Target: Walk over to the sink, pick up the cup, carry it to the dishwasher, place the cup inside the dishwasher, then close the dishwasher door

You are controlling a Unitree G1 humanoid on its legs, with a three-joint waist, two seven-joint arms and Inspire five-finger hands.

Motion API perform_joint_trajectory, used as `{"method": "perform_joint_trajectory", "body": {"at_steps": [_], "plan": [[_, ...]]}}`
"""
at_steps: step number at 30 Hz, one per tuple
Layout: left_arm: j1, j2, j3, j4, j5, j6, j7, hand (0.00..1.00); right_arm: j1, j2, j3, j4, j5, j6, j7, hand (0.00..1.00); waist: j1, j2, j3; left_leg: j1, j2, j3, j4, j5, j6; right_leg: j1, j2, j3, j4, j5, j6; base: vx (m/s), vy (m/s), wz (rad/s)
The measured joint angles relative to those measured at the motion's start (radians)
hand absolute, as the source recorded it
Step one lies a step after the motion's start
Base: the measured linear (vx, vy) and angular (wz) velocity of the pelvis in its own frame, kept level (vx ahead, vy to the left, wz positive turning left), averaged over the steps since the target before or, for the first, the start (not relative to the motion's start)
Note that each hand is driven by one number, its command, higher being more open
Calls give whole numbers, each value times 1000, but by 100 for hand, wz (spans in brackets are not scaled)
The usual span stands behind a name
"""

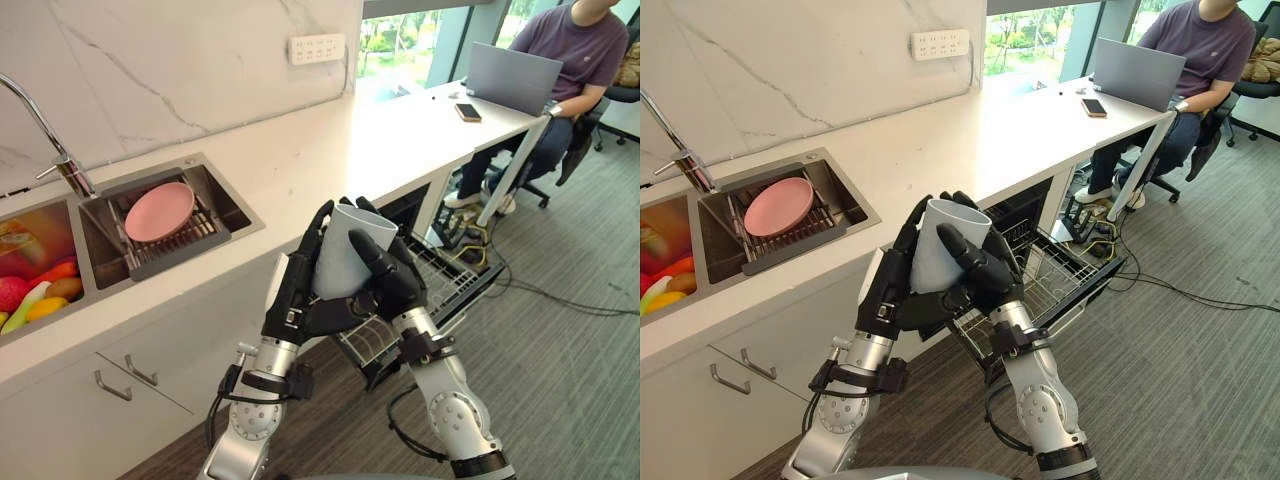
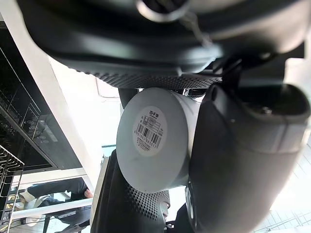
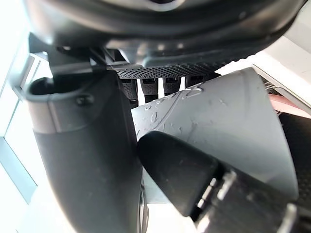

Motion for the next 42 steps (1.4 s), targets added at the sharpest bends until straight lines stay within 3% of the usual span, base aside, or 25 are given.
{"method": "perform_joint_trajectory", "body": {"at_steps": [11,15,22,32,34,36,42], "plan": [[17,-23,2,6,6,-1,0,100,0,86,-13,38,152,-57,-134,0,3,0,0,1,0,-4,0,0,0,4,-2,-6,0,0,0,0,0,1],[19,-31,33,4,-31,-1,32,100,1,102,-112,77,196,-97,-185,0,20,0,0,2,-1,-9,0,0,0,8,-3,-10,0,0,0,0,0,2],[55,-62,148,4,-105,-2,91,100,7,101,-183,80,216,-147,-205,0,23,0,0,0,-1,-18,0,0,0,11,-3,-17,0,0,0,0,0,3],[83,-61,149,5,-121,-1,79,100,6,105,-183,57,223,-148,-222,0,32,-1,0,-4,-2,-24,0,1,1,11,-4,-20,0,0,0,1,2,2],[84,-59,150,5,-143,-2,48,100,6,101,-188,57,207,-148,-237,0,32,-1,0,-4,-2,-24,0,1,1,11,-4,-20,0,0,0,0,0,0],[89,-54,151,8,-183,-2,-39,100,6,95,-212,57,139,-145,-264,0,32,-1,0,-5,-2,-25,0,1,1,11,-4,-21,0,0,0,0,0,0],[103,-12,143,87,-278,49,-263,100,-2,4,-300,71,-81,-59,-282,0,28,-1,0,-5,-2,-24,1,1,1,10,-4,-20,0,0,1,0,0,0]]}}
